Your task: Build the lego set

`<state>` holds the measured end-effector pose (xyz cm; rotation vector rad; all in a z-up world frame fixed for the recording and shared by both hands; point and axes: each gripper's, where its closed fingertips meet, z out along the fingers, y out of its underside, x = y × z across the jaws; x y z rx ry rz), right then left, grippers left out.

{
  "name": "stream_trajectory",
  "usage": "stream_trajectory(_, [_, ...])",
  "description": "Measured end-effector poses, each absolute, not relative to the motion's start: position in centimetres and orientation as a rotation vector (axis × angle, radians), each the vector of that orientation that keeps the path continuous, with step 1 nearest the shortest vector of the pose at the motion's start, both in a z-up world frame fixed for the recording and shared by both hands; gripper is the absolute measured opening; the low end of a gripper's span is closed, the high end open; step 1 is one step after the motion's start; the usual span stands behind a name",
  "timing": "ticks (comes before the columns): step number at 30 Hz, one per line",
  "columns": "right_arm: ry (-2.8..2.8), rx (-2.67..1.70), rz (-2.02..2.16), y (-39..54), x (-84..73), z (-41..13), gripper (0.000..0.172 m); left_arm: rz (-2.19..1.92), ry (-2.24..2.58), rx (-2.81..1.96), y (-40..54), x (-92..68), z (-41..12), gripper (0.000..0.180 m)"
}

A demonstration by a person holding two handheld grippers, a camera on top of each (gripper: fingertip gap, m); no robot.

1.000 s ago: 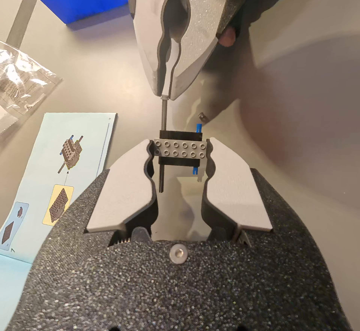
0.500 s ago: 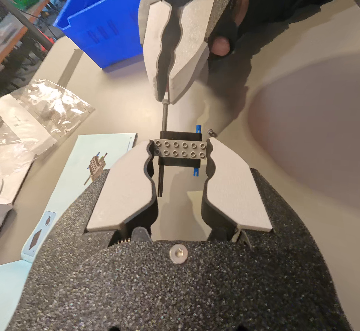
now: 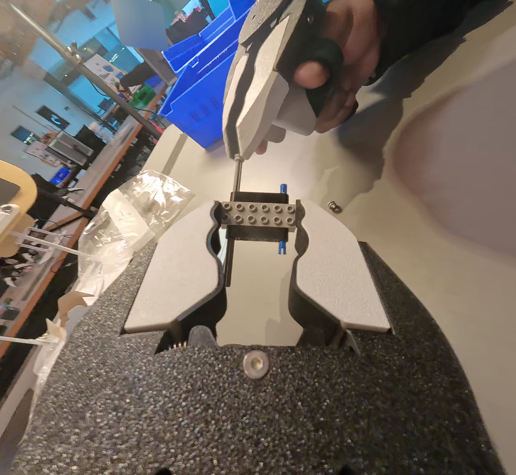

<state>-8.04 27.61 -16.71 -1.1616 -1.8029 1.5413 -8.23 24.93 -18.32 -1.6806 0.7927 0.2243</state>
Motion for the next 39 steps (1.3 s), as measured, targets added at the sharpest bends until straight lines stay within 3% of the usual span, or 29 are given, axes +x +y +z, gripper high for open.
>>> stream_trajectory(16, [-1.784,-1.235,1.596,27.7,-8.1,-17.0,0.007,0.272,0.793,-1.643,25.1,-8.2,-18.4,0.051])
stream_trajectory(28, [-1.671,-1.352,1.851,27.5,-7.9,-15.5,0.007,0.591,0.893,-1.439,24.9,-7.5,-16.6,0.051])
stream_trajectory(39, [-1.682,-1.419,2.115,26.9,-7.3,-15.5,0.007,0.544,0.947,-1.361,24.3,-6.2,-16.2,0.048])
